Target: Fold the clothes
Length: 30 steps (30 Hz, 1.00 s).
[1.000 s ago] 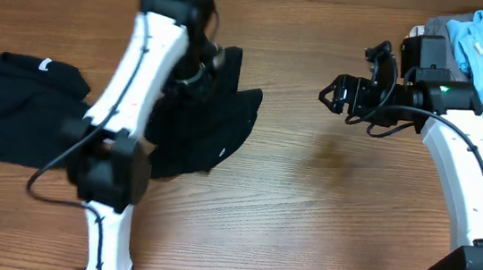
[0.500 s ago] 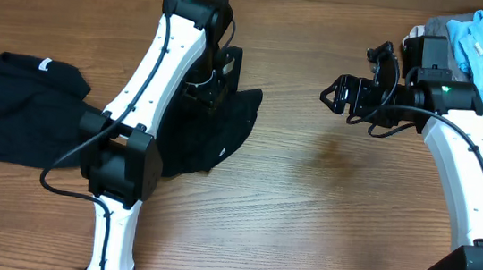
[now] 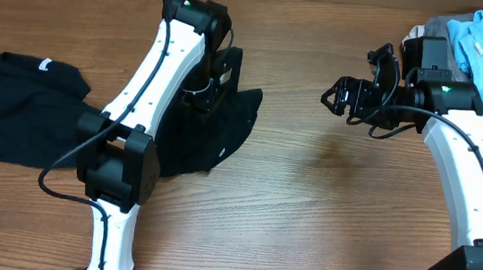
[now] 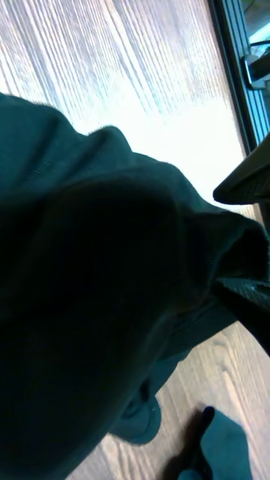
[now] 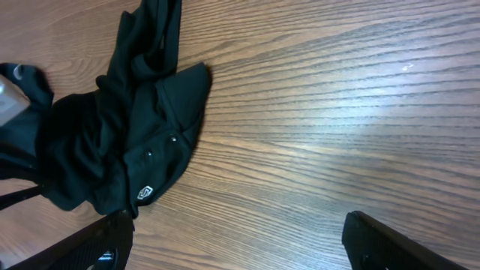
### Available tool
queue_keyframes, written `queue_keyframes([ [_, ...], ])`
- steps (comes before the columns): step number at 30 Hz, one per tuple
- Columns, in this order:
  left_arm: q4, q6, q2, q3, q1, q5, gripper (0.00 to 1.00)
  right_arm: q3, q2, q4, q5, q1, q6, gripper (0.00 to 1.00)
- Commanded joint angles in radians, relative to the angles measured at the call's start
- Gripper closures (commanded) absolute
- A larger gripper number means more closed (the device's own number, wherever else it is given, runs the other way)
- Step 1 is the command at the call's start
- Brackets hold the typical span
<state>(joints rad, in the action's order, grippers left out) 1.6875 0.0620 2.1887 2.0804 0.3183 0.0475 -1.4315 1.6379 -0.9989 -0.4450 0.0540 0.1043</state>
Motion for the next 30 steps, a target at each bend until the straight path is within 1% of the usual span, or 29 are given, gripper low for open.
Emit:
queue_keyframes([
  [1, 0.003, 0.018, -0.028, -0.009, -0.005, -0.005, 0.66, 0.002, 0.002, 0.002, 0.011, -0.001, -0.004, 0.07],
  [2, 0.003, 0.023, -0.028, -0.009, -0.006, -0.008, 0.67, 0.002, 0.002, 0.001, 0.011, -0.001, -0.004, 0.06],
  [3, 0.003, 0.029, -0.027, -0.009, -0.007, -0.012, 0.7, 0.002, 0.002, 0.001, 0.011, -0.001, -0.004, 0.06],
  [5, 0.003, 0.028, -0.027, -0.009, -0.01, -0.028, 0.82, 0.002, 0.002, 0.001, 0.011, -0.001, -0.004, 0.06],
  [6, 0.003, 0.028, -0.028, -0.008, -0.011, -0.034, 0.92, 0.002, 0.002, 0.001, 0.011, -0.001, -0.004, 0.06],
  [7, 0.003, 0.028, -0.028, -0.008, -0.013, -0.04, 0.96, 0.002, 0.002, 0.002, 0.011, -0.001, -0.004, 0.06],
  [10, 0.003, 0.021, -0.03, 0.02, -0.018, -0.056, 0.96, 0.002, 0.002, 0.003, 0.011, -0.001, -0.004, 0.06],
  [17, 0.002, -0.064, -0.118, 0.313, -0.019, -0.056, 0.96, 0.002, 0.002, 0.002, 0.006, -0.001, -0.003, 0.07],
  [22, 0.002, -0.078, -0.229, 0.484, -0.019, -0.059, 0.96, 0.002, 0.002, 0.011, -0.02, -0.001, -0.003, 0.07],
  [26, 0.002, -0.077, -0.338, 0.547, -0.019, -0.06, 0.96, 0.002, 0.002, 0.037, -0.06, -0.001, -0.003, 0.07],
  [30, 0.002, -0.077, -0.424, 0.548, -0.019, -0.069, 0.96, 0.002, 0.002, 0.054, -0.109, 0.002, -0.004, 0.08],
])
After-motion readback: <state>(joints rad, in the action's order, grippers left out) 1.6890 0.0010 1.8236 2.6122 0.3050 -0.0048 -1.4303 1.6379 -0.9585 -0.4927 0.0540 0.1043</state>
